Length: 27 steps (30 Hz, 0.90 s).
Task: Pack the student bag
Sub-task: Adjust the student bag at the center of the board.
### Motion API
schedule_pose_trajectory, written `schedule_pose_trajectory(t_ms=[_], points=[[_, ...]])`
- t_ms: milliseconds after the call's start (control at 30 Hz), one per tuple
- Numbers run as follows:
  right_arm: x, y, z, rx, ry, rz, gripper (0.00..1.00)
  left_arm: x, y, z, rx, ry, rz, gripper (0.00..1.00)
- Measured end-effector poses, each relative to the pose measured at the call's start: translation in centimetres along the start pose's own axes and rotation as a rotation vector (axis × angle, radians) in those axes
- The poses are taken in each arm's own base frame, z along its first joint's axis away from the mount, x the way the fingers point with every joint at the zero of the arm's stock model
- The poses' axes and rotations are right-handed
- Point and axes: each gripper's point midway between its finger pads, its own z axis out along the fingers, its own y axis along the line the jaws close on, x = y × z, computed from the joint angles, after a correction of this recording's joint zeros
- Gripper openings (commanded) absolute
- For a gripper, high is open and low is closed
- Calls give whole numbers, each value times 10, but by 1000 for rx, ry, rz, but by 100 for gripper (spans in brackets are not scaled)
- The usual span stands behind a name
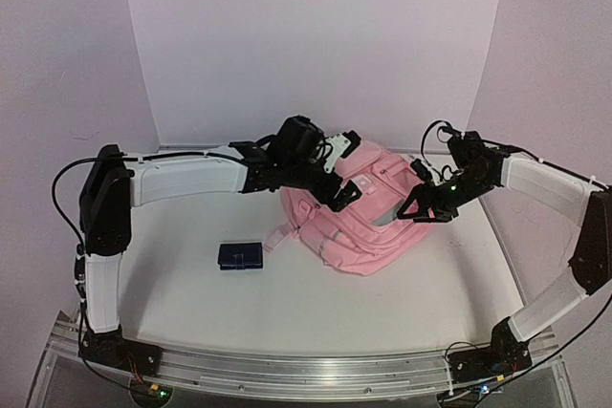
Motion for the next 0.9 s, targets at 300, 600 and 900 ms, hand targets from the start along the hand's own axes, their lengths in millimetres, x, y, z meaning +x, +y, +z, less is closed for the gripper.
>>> schedule_pose_trajectory(t_ms=[300,600,900], points=[[2,1,11,-48,-2,77,61,34,-4,48,-80,149,103,87],[0,-8,30,-63,26,144,60,32,18,51,-200,174,181,51],[-14,-3,36,-75,32,165,60,30,11,52,-191,171,234,0]])
